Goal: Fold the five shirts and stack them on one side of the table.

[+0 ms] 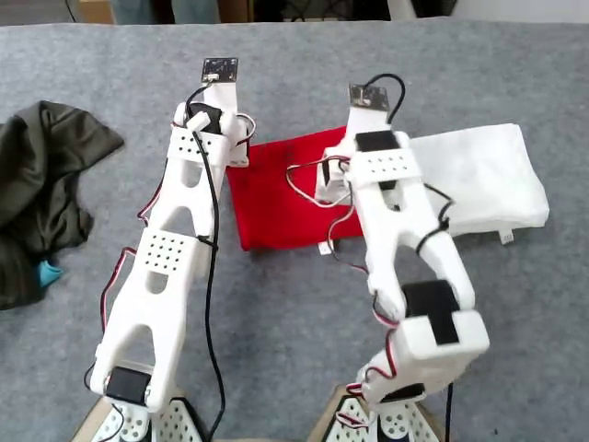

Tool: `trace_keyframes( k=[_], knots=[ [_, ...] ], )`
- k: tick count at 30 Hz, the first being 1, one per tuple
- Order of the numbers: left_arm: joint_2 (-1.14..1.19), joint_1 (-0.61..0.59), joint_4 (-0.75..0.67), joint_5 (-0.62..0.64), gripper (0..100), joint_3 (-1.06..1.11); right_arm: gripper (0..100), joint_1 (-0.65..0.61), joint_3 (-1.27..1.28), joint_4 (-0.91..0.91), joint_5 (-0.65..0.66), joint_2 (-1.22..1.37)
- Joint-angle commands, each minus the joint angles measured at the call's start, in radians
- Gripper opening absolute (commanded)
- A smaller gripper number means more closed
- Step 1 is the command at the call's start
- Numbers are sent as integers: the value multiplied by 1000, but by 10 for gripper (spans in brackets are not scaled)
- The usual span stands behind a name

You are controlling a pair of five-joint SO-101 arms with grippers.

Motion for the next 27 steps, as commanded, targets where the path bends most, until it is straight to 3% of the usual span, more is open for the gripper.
trace_keyframes(
  k=[1, 5, 14, 20, 27],
  knots=[
    [-6, -22, 26, 0, 29, -8, 436, -5, -10, -64, -31, 77],
    [-8, -22, 26, -3, 29, -8, 356, -5, -13, -147, -28, 165],
    [-8, -22, 25, -5, 29, -8, 113, -3, -70, -150, -21, 242],
    [-8, -22, 23, -5, 29, -8, 61, 14, -93, -58, -9, 246],
    [-8, -24, 21, -8, 32, -8, 44, 87, -88, -69, 49, 251]
  ],
)
